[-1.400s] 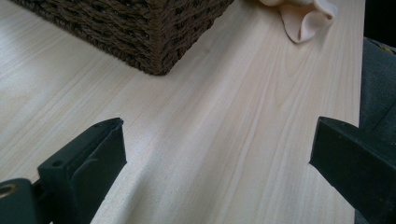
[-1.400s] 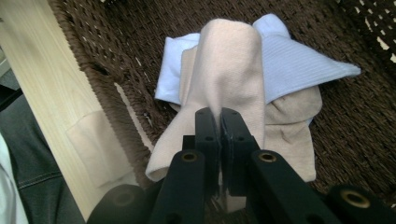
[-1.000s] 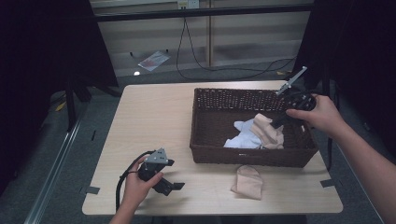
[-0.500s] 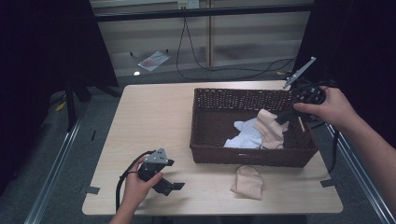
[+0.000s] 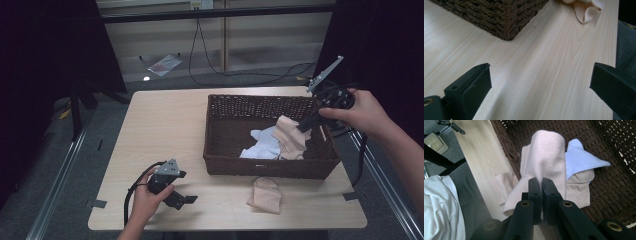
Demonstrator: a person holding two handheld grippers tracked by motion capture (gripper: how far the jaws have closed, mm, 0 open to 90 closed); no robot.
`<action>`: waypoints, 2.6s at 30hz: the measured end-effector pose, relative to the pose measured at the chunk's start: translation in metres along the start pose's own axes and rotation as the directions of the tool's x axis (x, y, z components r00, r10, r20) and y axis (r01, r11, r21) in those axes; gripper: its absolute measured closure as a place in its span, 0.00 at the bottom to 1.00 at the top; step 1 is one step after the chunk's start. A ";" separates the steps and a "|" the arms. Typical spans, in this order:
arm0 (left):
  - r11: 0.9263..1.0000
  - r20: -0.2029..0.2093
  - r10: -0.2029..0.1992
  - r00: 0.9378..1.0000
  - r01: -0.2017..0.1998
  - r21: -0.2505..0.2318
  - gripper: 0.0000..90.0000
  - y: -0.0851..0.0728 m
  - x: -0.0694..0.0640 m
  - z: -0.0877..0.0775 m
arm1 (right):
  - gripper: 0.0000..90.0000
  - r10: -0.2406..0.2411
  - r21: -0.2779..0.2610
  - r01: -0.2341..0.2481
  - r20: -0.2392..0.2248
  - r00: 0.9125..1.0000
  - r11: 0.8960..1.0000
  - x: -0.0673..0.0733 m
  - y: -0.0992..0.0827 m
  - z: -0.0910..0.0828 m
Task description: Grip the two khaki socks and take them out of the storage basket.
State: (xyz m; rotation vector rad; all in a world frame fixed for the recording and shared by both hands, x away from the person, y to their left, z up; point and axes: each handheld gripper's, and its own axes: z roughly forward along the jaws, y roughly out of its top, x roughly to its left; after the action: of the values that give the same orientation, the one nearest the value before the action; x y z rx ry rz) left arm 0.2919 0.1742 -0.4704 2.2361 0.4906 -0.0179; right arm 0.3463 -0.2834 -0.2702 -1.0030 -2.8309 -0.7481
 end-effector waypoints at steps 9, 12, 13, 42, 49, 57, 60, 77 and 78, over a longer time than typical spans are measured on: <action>1.000 0.000 0.001 1.000 -0.001 0.001 0.03 0.000 0.000 0.000 | 0.97 -0.037 0.008 0.037 -0.026 0.999 0.999 0.011 -0.002 -0.008; 1.000 0.000 0.001 1.000 -0.001 0.002 0.03 0.000 0.000 0.000 | 0.97 -0.047 0.017 0.048 -0.032 0.998 0.999 0.014 -0.003 -0.008; 1.000 0.000 -0.002 1.000 0.002 0.003 0.03 0.000 0.000 0.000 | 0.97 -0.055 0.022 0.056 -0.037 0.998 0.998 0.017 -0.004 -0.006; 1.000 -0.003 -0.001 1.000 0.001 0.005 0.03 0.000 -0.001 0.000 | 0.97 -0.159 0.022 0.164 -0.141 0.977 0.986 0.046 -0.016 0.032; 1.000 -0.005 0.000 1.000 0.000 0.004 0.03 0.000 -0.001 -0.001 | 0.97 -0.193 0.030 0.200 -0.158 0.968 0.979 0.057 -0.014 0.051; 1.000 -0.001 0.004 1.000 -0.004 0.007 0.03 0.000 0.000 -0.001 | 0.85 -0.234 0.052 0.245 -0.169 0.958 0.968 0.072 -0.013 0.075; 1.000 -0.003 0.000 1.000 0.000 0.003 0.03 0.000 -0.001 -0.001 | 0.74 -0.230 0.058 0.242 -0.158 0.960 0.969 0.073 -0.013 0.079; 1.000 -0.003 0.004 1.000 -0.004 0.008 0.03 0.000 -0.001 -0.001 | 0.29 -0.202 0.031 0.207 -0.117 0.972 0.978 0.067 -0.039 0.079; 1.000 -0.004 0.001 1.000 -0.001 0.005 0.03 0.000 -0.001 -0.001 | 0.28 -0.198 0.033 0.203 -0.114 0.974 0.979 0.067 -0.042 0.080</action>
State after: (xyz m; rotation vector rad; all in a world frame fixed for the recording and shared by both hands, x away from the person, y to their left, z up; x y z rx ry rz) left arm 0.2911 0.1747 -0.4694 2.2416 0.4923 -0.0149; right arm 0.2772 -0.2361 -0.3451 -0.6542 -2.8660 -0.7272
